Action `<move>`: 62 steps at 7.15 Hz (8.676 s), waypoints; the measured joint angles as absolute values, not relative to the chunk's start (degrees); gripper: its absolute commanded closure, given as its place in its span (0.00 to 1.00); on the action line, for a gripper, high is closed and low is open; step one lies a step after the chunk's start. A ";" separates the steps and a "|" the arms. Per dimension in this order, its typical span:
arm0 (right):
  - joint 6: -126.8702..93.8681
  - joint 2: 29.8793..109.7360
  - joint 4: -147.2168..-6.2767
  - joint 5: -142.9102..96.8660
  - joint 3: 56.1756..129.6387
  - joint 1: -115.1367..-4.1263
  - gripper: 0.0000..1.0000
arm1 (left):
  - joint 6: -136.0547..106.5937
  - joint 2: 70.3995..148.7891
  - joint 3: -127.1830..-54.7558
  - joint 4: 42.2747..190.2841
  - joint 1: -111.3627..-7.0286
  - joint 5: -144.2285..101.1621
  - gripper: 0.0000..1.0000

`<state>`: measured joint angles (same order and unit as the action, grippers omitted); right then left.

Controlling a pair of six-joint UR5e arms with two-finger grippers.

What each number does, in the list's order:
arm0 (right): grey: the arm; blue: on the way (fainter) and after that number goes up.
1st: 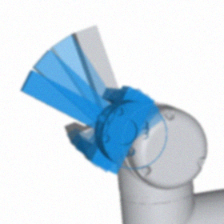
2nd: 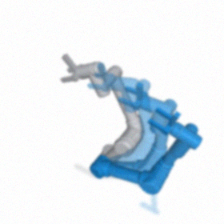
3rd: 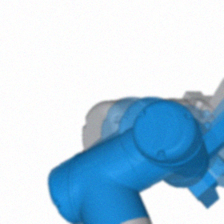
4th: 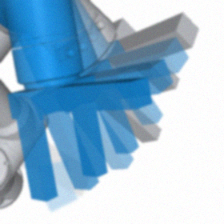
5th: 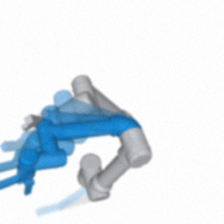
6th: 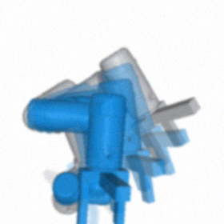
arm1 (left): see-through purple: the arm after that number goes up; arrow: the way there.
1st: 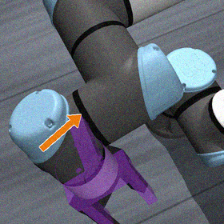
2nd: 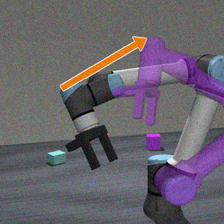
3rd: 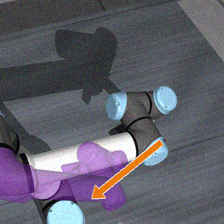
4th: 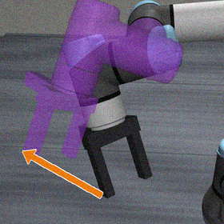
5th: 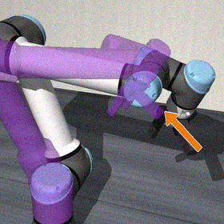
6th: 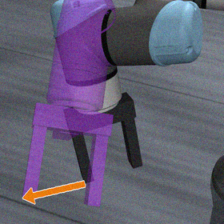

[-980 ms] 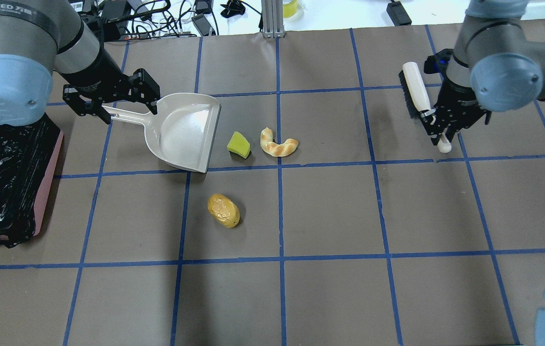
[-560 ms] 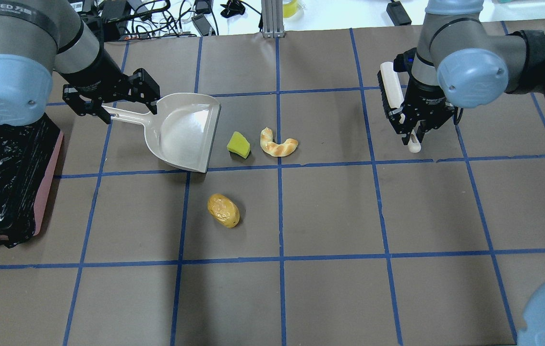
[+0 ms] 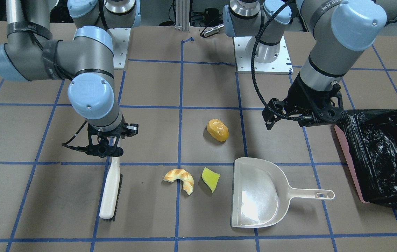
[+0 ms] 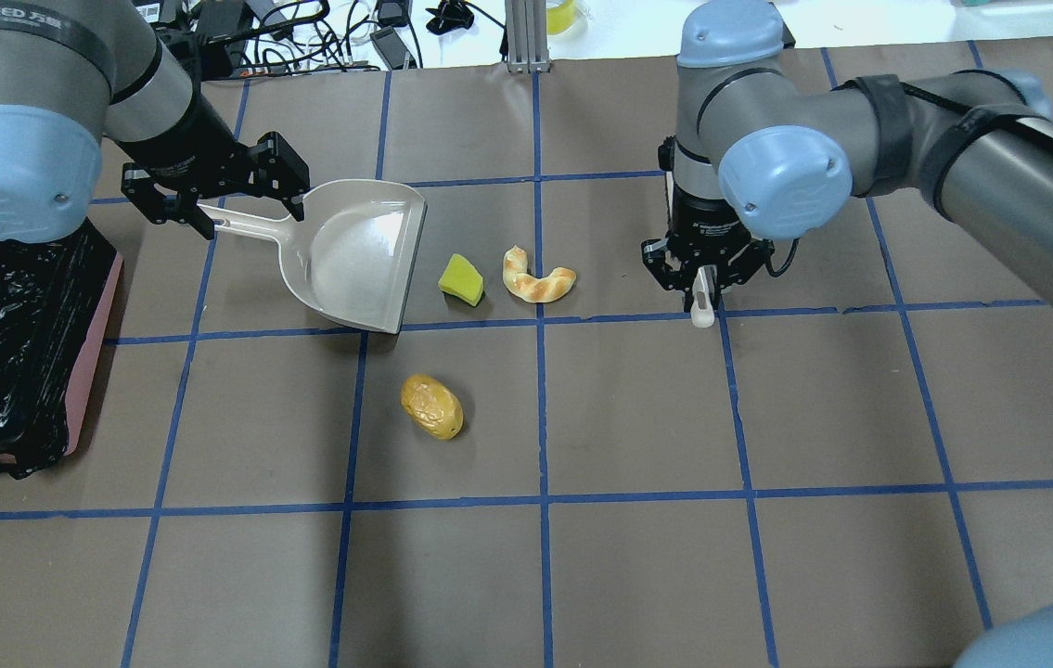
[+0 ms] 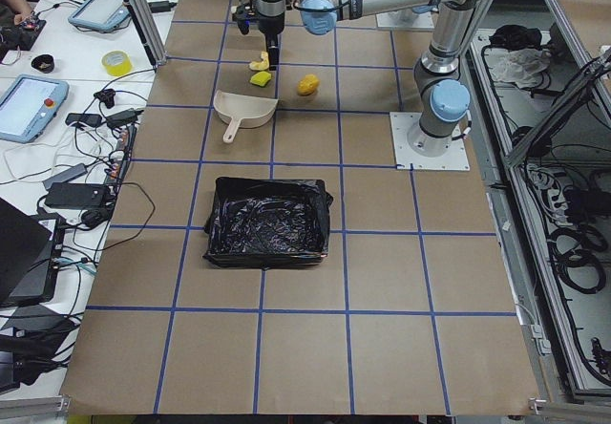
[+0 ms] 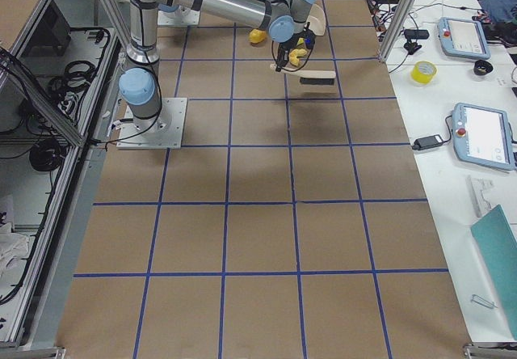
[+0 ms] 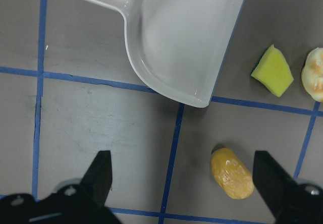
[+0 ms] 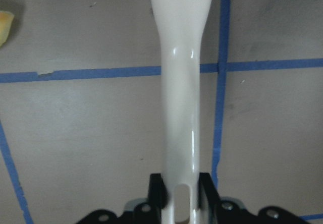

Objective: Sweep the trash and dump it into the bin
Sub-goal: 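Carry the brush with the right gripper toward the sponge and pastry, then reposition the left gripper to grasp the dustpan handle end, then sweep the sponge and pastry into the dustpan with the right-held brush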

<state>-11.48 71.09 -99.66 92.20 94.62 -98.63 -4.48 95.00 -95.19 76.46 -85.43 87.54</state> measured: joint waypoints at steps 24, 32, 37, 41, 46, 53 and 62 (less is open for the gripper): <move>-28.08 60.03 -100.72 80.42 83.67 -112.43 1.00 | 30.07 99.70 -92.43 75.62 -67.54 87.53 0.00; -28.04 60.02 -100.72 80.50 83.67 -112.41 1.00 | 47.80 106.30 -88.81 73.94 -66.88 82.40 0.00; -28.04 60.03 -100.72 80.62 83.70 -112.41 1.00 | 90.05 115.54 -87.17 61.26 -73.08 87.92 0.00; -28.04 60.10 -100.72 80.81 83.79 -112.41 1.00 | 102.98 119.97 -87.08 58.69 -74.59 89.87 0.00; -28.04 60.07 -100.72 80.43 83.84 -112.41 1.00 | 103.26 121.34 -87.94 58.50 -74.77 89.58 0.81; -32.46 58.55 -103.26 75.89 82.79 -114.24 1.00 | 102.75 121.11 -88.81 58.62 -76.63 90.14 0.92; -37.62 50.56 -103.60 61.65 64.97 -118.62 1.00 | 102.85 120.42 -90.15 58.56 -76.73 90.31 0.92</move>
<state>-37.62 50.56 -103.60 61.65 64.97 -118.62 102.85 120.42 -90.15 58.56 -76.73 90.31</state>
